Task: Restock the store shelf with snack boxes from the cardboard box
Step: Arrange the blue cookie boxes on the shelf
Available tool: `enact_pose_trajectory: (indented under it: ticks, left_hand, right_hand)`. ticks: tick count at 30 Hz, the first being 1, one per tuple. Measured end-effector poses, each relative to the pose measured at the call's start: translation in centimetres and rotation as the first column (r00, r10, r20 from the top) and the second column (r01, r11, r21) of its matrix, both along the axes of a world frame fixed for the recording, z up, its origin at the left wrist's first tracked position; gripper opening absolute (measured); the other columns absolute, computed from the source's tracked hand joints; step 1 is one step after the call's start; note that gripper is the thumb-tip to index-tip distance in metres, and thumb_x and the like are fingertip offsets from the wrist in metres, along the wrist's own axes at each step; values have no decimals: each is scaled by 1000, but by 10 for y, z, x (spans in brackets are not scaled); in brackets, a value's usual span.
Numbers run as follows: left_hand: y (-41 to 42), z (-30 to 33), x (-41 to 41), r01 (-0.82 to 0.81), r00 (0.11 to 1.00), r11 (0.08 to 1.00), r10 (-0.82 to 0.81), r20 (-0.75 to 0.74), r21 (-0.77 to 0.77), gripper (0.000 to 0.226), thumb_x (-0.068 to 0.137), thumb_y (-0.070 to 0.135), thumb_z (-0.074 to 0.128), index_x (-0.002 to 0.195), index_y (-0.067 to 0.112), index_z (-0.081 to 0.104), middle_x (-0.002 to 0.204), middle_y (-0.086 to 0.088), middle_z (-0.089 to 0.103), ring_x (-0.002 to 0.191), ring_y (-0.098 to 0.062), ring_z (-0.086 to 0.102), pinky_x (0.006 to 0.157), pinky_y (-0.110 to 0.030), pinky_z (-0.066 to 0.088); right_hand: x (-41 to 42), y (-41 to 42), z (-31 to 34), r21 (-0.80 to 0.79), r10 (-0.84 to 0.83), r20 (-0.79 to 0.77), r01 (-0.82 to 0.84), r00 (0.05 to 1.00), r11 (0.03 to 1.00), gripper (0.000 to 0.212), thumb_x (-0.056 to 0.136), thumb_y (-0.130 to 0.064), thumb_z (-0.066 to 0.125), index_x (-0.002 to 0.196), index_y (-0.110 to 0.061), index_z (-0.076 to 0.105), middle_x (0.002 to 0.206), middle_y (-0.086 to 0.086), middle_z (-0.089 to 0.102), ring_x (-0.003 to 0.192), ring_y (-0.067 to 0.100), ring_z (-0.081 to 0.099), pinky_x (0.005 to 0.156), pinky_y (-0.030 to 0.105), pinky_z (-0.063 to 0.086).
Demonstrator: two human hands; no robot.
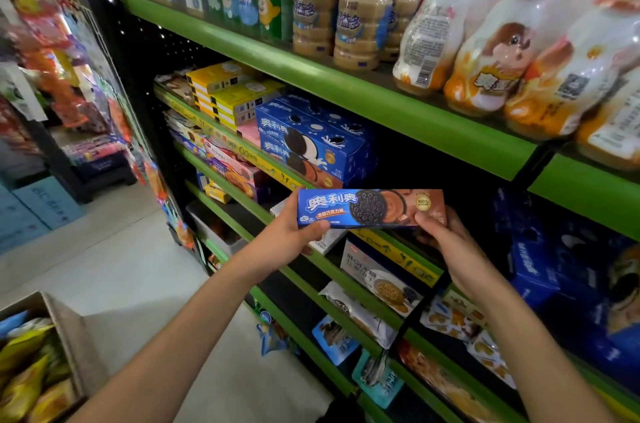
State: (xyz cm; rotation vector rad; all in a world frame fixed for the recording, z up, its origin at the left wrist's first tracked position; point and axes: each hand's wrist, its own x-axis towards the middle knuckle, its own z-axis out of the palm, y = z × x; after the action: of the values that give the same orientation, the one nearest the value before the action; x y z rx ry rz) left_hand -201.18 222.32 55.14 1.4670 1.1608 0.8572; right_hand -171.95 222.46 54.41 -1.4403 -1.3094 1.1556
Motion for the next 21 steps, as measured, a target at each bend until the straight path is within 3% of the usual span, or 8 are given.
enact_pose_trajectory:
  ticks: [3, 7, 11, 15, 21]
  left_hand:
    - [0, 0, 0, -4, 1000, 1000, 3, -14, -6, 67, 79, 54, 65, 130, 51, 23, 108, 14, 62, 91, 0, 64, 76, -31, 59]
    - [1, -2, -2, 4, 1000, 1000, -4, -27, -16, 51, 77, 57, 65, 116, 63, 32, 106, 19, 63, 93, -1, 65, 77, -32, 60]
    - [2, -2, -2, 8, 999, 999, -9, -34, -31, 54, 87, 47, 64, 127, 50, 28, 114, 11, 61, 98, -5, 64, 75, -28, 59]
    - [6, -4, -3, 10, 998, 999, -12, -55, -36, 58, 93, 39, 62, 135, 44, 22, 116, 9, 60, 103, -11, 63, 76, -26, 59]
    - [8, -3, -5, 15, 996, 1000, -17, -88, -20, 66, 95, 38, 60, 140, 44, 12, 114, 13, 59, 98, -6, 63, 78, -29, 59]
  right_hand:
    - [-1, -1, 2, 0, -5, -9, 5, 1000, 1000, 42, 65, -73, 67, 105, -67, 56, 107, -30, 68, 91, -5, 67, 83, 29, 45]
    - [-1, -2, 2, -12, -3, -7, 3, 1000, 1000, 42, 64, -74, 67, 104, -70, 54, 107, -30, 68, 93, -5, 67, 83, 28, 45]
    - [-2, -1, 3, 6, -13, -13, 13, 1000, 1000, 45, 63, -72, 70, 105, -70, 54, 109, -29, 68, 95, -5, 67, 89, 31, 46]
    - [-1, -1, 4, -23, 5, -9, -5, 1000, 1000, 64, 55, -80, 75, 113, -69, 51, 115, -27, 67, 98, -6, 65, 98, 35, 42]
    - [-2, -2, 4, -40, 17, -5, -17, 1000, 999, 80, 53, -79, 76, 126, -61, 47, 120, -25, 66, 104, -4, 65, 106, 41, 40]
